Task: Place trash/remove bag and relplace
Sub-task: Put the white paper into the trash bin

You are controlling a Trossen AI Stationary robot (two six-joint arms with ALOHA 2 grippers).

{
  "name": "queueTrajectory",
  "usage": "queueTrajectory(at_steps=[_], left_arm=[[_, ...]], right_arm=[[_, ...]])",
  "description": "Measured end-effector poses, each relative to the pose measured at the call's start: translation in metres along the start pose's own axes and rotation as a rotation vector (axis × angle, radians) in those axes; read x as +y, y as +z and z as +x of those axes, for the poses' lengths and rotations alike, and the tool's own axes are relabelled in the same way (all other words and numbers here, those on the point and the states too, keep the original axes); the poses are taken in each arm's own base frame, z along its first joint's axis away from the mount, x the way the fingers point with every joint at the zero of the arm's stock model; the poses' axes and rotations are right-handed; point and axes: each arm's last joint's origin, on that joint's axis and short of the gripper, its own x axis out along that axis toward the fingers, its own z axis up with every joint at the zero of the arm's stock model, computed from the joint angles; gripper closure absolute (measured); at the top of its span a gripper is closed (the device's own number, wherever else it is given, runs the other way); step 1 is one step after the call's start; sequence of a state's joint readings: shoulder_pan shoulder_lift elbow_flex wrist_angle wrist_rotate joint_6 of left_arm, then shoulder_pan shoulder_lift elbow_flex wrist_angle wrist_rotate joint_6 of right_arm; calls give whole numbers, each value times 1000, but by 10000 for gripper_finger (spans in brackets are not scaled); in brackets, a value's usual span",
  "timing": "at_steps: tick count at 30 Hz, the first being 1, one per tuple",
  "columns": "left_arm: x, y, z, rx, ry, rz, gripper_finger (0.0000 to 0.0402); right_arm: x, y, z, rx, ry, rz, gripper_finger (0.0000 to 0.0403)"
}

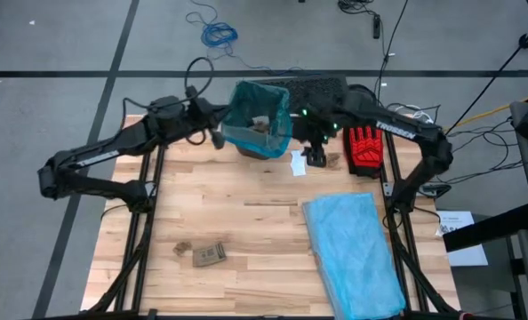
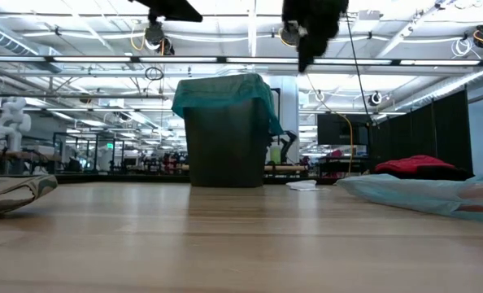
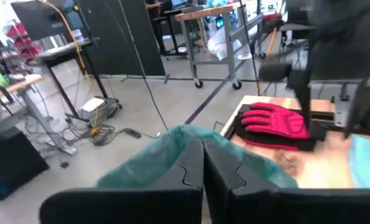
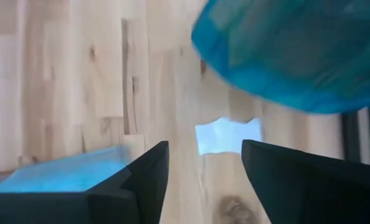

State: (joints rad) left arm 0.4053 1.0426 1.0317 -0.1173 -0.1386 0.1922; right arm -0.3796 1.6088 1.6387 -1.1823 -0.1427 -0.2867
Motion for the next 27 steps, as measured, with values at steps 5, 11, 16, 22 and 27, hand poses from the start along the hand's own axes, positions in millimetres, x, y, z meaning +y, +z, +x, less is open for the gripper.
queueTrajectory(at_steps=[5,11,16,22,27], left_arm=[[-2,-20,-16,4,-2,-59,400],[-5,-40,-25,-25,2,-114,401],[-7,-51,-23,-2,-2,-135,401],[-8,-52,-20,9,-6,-133,401],[-8,-53,-17,16,-7,-132,401]], right_arm=[[5,-53,43,-37,-3,110,240],[-24,-89,72,-251,-76,428,263],[-59,-107,91,-297,-69,611,266],[-80,-120,116,-214,-80,712,265],[-83,-117,139,-197,-67,697,265]])
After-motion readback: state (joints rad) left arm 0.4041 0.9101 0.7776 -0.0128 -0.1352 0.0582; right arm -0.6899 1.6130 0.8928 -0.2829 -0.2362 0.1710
